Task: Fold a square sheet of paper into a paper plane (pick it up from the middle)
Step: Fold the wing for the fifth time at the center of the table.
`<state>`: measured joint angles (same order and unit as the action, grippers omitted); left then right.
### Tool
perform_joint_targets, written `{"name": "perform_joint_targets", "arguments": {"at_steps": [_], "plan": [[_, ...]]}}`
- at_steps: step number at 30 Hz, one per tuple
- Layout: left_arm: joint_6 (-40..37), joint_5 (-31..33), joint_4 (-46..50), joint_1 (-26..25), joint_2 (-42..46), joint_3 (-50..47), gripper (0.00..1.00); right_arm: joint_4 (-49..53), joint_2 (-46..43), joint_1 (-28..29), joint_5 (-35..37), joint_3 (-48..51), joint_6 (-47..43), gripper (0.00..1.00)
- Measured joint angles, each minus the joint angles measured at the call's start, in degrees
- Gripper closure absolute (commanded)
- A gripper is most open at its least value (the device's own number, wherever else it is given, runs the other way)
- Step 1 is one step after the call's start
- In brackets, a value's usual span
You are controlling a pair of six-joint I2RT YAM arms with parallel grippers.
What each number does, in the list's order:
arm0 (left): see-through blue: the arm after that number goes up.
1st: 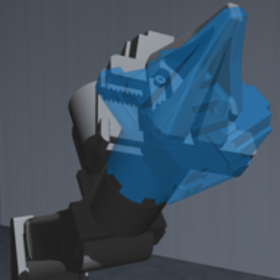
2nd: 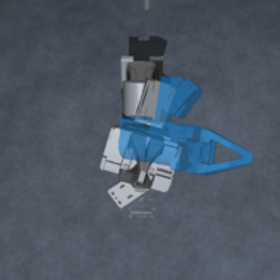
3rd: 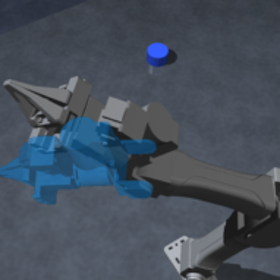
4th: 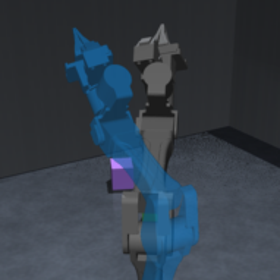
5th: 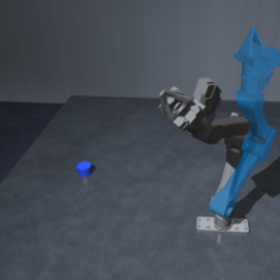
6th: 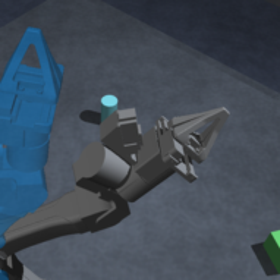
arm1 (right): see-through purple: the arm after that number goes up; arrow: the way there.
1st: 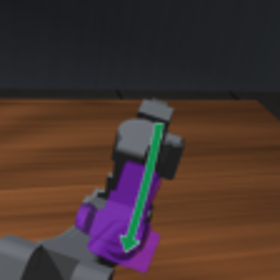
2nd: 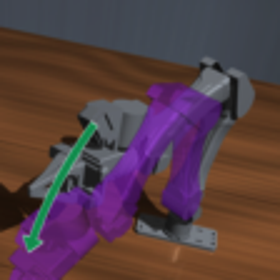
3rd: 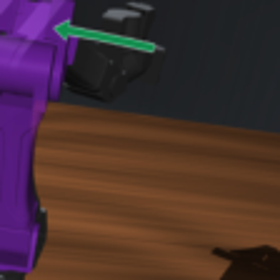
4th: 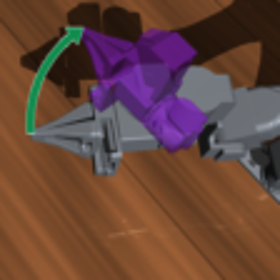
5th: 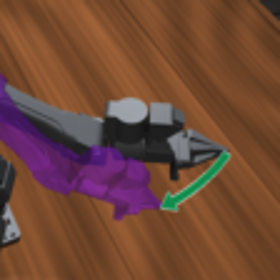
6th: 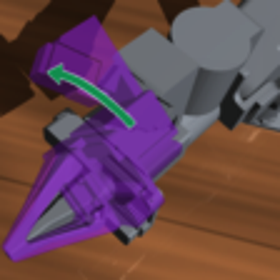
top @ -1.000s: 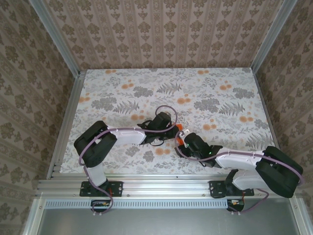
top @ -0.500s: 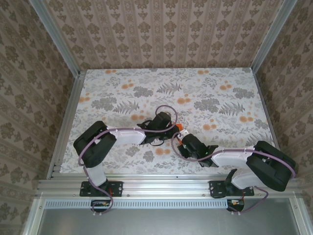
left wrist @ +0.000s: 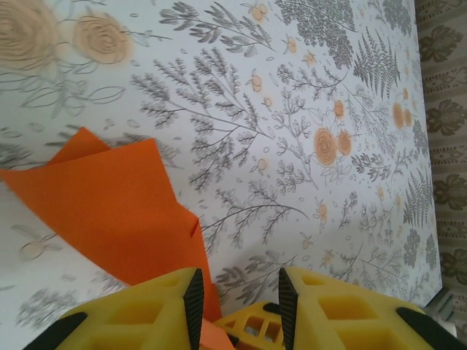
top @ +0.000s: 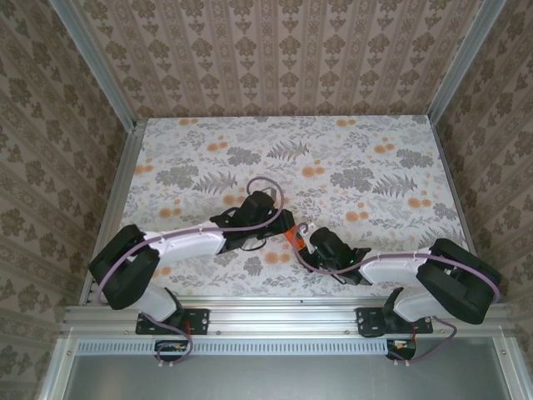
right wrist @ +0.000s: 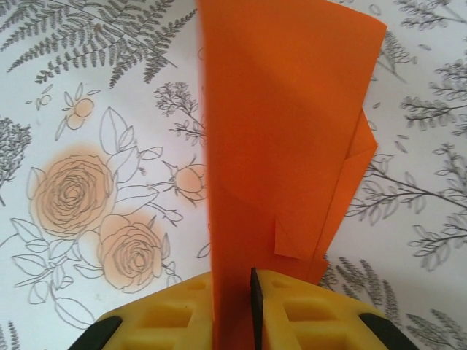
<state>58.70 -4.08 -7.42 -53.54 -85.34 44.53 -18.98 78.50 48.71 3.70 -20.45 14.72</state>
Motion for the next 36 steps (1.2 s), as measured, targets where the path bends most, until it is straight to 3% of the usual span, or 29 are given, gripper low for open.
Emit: {"name": "perform_joint_targets", "arguments": {"at_steps": [8, 15, 27, 36], "plan": [[0.2, 3.7, 3.2, -2.1, 7.0, -4.1, 0.65, -1.5, 0.3, -0.3, -4.3, 0.0, 3.8, 0.88], [0.9, 5.5, 3.8, -3.8, 7.8, -4.8, 0.66, -7.5, 1.5, -2.3, -8.9, 1.0, 8.9, 0.85], [1.7, 5.6, 3.1, -4.2, 0.6, -4.5, 0.67, -10.6, 4.1, -2.5, -11.5, 2.2, 11.5, 0.76], [1.7, 5.6, 2.6, -4.2, -2.6, -2.1, 0.68, -7.5, -0.2, -2.5, -11.7, 2.1, 12.1, 0.69]]}}
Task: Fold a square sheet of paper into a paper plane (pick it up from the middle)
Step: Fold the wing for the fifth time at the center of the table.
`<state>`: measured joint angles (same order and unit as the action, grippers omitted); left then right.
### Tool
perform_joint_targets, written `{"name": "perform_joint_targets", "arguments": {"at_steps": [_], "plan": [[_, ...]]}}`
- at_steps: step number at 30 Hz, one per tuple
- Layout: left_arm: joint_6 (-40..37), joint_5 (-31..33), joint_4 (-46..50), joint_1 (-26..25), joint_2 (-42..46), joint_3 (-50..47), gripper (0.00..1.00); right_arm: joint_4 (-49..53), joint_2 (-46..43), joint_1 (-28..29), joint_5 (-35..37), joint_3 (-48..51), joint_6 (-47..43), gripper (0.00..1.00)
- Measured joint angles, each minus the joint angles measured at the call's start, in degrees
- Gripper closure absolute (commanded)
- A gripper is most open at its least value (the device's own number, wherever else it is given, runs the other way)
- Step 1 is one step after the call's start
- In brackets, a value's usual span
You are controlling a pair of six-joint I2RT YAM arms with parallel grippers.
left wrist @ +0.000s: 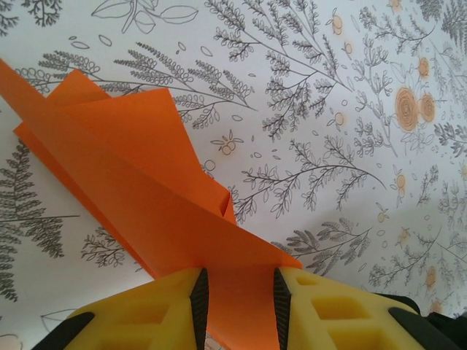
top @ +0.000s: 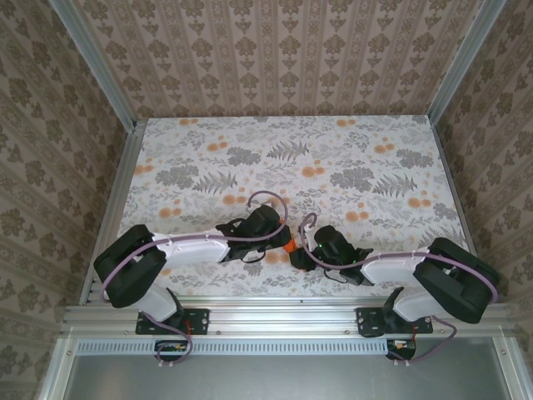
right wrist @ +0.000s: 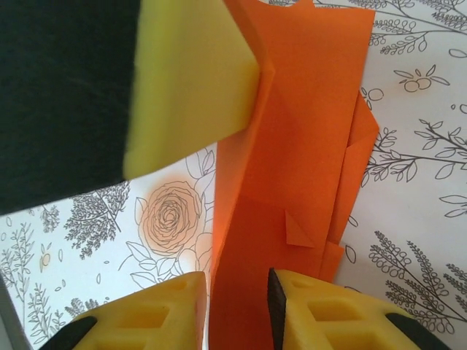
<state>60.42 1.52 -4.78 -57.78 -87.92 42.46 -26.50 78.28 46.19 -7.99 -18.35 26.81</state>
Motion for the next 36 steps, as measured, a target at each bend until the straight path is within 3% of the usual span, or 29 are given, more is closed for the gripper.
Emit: {"name": "perform_joint_targets", "arguments": {"at_steps": [8, 22, 36], "plan": [[0.0, 0.0, 0.0, 0.1, -0.1, 0.1, 0.68, 5.8, -1.1, 0.0, 0.0, -2.3, 0.0, 0.65], [0.0, -0.2, 0.0, 0.1, -0.3, 0.1, 0.68, 8.9, -0.8, -1.2, -1.6, -4.4, 1.5, 0.95], [-1.0, -1.3, -0.9, 0.9, 2.1, 0.1, 0.64, -3.0, 5.0, -10.9, -13.1, -0.3, 14.7, 1.00]]}}
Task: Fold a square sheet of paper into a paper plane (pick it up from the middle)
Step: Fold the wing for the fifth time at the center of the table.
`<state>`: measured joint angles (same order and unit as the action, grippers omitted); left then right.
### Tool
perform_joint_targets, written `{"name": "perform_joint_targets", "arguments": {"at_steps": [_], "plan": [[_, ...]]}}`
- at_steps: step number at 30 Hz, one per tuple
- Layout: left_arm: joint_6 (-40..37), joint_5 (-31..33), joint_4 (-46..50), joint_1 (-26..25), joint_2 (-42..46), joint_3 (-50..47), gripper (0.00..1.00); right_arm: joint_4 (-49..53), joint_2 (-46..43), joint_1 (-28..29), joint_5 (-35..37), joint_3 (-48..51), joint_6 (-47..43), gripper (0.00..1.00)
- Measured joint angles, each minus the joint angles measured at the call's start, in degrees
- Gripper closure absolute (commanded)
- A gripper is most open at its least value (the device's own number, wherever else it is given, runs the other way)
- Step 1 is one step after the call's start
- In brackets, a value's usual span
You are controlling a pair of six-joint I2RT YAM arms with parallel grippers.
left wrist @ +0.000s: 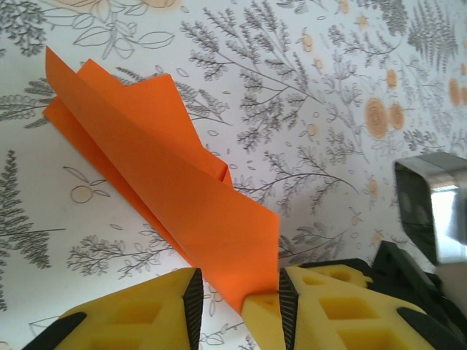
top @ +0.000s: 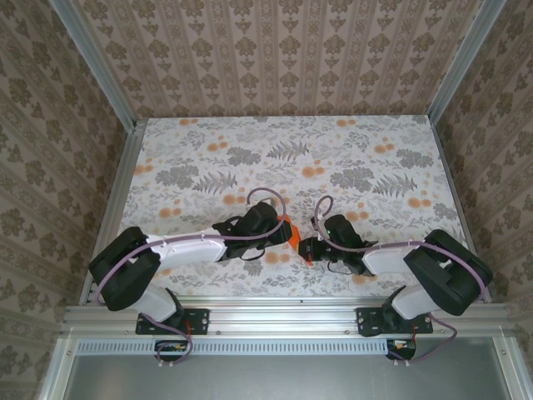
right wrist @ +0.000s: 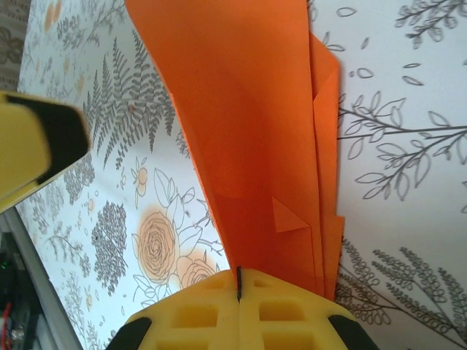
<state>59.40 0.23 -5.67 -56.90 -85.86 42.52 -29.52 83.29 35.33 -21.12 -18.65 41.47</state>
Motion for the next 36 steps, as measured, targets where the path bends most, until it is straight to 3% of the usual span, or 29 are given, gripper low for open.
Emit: {"name": "perform_joint_targets", "arguments": {"at_steps": [17, 28, 33, 36], "plan": [[-1.2, -3.3, -2.4, 0.8, -4.2, 1.7, 0.65, -9.0, 3.7, -3.5, -10.8, 0.3, 11.2, 1.00], [-2.3, -4.1, -4.6, 2.0, -9.8, 4.5, 0.67, -10.2, 6.5, -3.5, -12.4, 0.3, 12.5, 0.96], [-2.3, -4.7, -6.0, 2.2, -12.4, 4.5, 0.67, -10.2, 6.5, -3.5, -12.3, 0.3, 12.6, 0.90], [-2.3, -4.8, -6.4, 2.2, -12.8, 4.5, 0.68, -10.2, 6.4, -3.5, -12.3, 0.4, 12.5, 0.80]]}}
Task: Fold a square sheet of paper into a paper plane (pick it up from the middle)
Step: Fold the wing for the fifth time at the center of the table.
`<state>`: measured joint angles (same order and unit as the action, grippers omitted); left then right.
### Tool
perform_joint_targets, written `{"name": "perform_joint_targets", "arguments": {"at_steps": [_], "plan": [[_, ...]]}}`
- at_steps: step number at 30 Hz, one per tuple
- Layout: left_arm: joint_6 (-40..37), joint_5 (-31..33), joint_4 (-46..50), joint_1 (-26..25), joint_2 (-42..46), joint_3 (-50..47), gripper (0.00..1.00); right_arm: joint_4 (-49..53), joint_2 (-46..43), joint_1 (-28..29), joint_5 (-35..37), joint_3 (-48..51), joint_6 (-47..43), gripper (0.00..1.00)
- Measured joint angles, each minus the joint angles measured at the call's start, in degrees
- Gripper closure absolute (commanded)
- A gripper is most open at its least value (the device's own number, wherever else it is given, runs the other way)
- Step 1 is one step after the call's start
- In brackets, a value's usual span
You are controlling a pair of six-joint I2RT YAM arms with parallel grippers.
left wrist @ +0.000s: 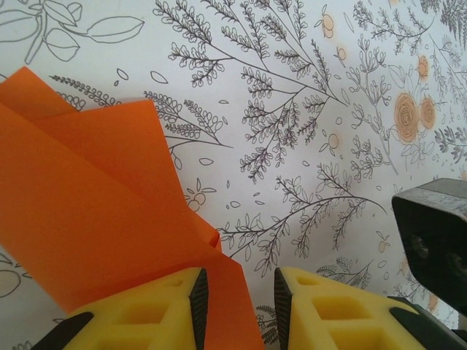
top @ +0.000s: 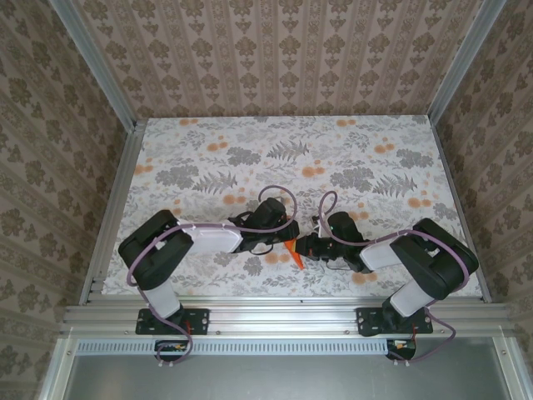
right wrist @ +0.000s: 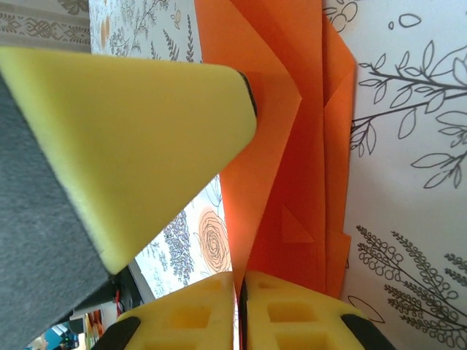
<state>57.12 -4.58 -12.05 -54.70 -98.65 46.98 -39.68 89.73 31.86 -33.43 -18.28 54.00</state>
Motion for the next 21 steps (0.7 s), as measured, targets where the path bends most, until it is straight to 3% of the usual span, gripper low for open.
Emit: {"name": "perform_joint_targets", "arguments": {"at_steps": [9, 14, 21], "plan": [[-0.2, 0.0, 0.0, 0.1, 0.0, 0.0, 0.68, 10.1, -6.5, 0.0, 2.1, 0.0, -4.7, 0.56], [-0.4, -0.2, 0.0, 0.2, -0.3, 0.0, 0.68, 20.2, -10.7, 0.0, 4.5, -1.3, -9.0, 0.55], [-0.4, -0.2, 0.0, 0.4, -1.1, 0.1, 0.68, 26.3, -10.9, 0.0, 4.5, -3.6, -11.8, 0.58]]}}
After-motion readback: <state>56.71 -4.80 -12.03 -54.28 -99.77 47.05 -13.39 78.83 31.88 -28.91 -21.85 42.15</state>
